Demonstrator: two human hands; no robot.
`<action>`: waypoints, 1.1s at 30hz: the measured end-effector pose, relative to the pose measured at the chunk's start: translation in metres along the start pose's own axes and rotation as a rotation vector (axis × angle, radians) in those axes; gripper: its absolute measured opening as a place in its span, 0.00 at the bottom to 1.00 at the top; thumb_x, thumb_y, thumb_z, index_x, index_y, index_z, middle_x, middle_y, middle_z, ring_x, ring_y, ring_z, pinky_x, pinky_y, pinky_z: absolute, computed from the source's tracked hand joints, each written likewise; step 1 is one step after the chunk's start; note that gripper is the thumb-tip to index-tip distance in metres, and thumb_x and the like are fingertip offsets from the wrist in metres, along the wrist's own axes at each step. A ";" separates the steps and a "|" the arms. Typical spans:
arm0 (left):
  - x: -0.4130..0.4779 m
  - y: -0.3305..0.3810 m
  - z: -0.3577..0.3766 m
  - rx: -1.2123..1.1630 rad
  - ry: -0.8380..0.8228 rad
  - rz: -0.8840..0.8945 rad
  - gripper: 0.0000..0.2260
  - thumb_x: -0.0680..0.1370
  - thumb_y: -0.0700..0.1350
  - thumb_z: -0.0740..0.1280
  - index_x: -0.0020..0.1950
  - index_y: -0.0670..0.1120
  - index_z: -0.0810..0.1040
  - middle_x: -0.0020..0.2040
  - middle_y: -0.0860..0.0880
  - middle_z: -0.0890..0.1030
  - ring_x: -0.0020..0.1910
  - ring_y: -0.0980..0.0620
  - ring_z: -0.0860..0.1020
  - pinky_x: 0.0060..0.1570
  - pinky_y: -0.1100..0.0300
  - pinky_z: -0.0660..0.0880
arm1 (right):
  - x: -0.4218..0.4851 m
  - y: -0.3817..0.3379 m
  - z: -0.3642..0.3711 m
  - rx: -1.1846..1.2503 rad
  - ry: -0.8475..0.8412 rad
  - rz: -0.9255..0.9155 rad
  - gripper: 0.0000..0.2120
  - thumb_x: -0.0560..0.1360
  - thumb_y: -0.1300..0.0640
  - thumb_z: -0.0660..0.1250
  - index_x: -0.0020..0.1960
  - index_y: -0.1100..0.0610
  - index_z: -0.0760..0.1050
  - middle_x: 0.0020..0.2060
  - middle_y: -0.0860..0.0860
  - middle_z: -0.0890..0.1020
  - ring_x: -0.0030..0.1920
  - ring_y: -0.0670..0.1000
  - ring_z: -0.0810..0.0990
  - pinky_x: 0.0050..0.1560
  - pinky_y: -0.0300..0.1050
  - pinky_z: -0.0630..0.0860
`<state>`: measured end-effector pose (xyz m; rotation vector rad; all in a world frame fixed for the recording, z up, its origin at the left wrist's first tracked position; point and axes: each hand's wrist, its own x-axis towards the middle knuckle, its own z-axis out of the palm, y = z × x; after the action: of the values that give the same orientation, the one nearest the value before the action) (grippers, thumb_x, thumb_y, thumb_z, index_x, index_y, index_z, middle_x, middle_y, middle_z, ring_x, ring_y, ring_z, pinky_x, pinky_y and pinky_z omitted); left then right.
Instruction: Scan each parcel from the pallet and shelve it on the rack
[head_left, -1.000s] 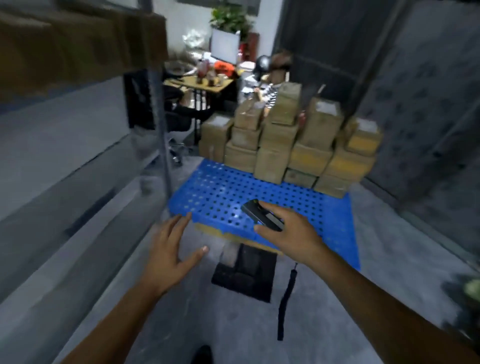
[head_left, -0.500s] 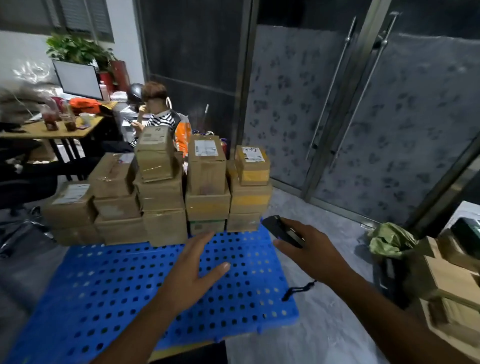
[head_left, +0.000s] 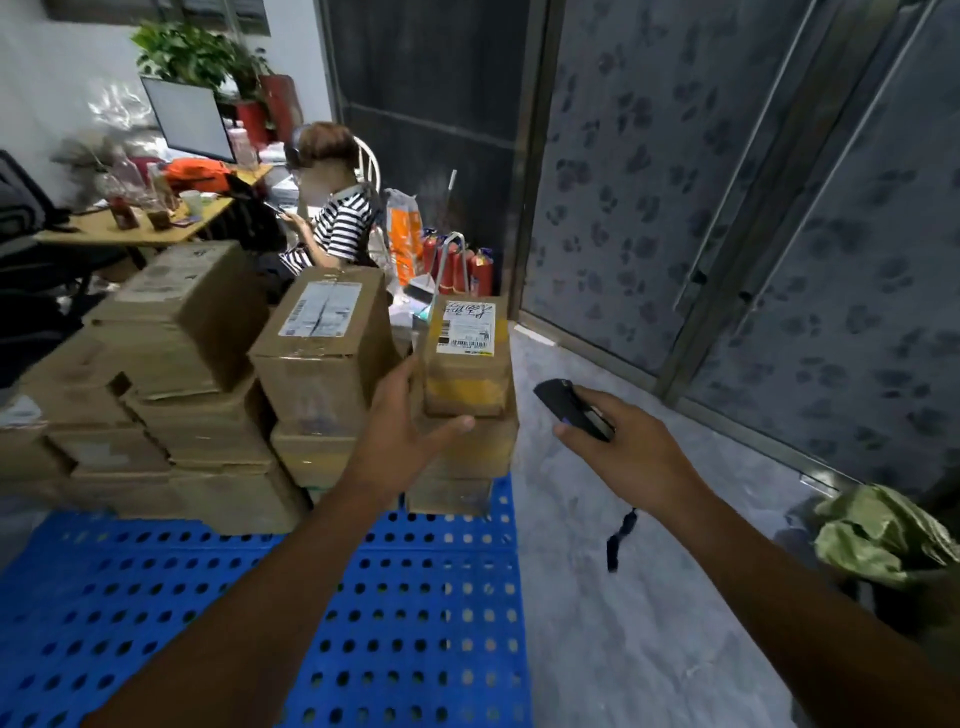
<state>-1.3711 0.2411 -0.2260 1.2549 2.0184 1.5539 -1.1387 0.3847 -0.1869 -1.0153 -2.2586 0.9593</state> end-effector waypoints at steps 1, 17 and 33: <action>0.008 -0.002 0.007 -0.004 0.031 -0.008 0.43 0.69 0.58 0.79 0.79 0.58 0.62 0.74 0.60 0.67 0.73 0.61 0.66 0.70 0.58 0.69 | 0.014 0.004 0.000 -0.003 -0.014 0.003 0.26 0.74 0.41 0.71 0.70 0.42 0.73 0.55 0.34 0.77 0.54 0.37 0.75 0.52 0.29 0.69; 0.056 -0.029 0.050 -0.171 0.169 -0.046 0.47 0.66 0.46 0.84 0.79 0.54 0.63 0.69 0.61 0.75 0.67 0.65 0.74 0.64 0.66 0.75 | 0.107 0.031 0.039 -0.078 -0.033 0.018 0.27 0.76 0.40 0.68 0.74 0.45 0.70 0.62 0.49 0.81 0.49 0.49 0.80 0.49 0.44 0.77; -0.238 -0.012 0.116 0.058 0.627 -0.065 0.39 0.68 0.54 0.82 0.76 0.56 0.69 0.71 0.48 0.69 0.73 0.45 0.71 0.56 0.60 0.80 | -0.066 0.087 0.022 0.055 -0.609 -0.128 0.24 0.75 0.42 0.71 0.70 0.39 0.73 0.59 0.45 0.81 0.55 0.44 0.80 0.53 0.38 0.75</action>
<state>-1.1610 0.1285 -0.3415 0.7569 2.4441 2.0514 -1.0741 0.3656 -0.2756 -0.5901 -2.7142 1.4080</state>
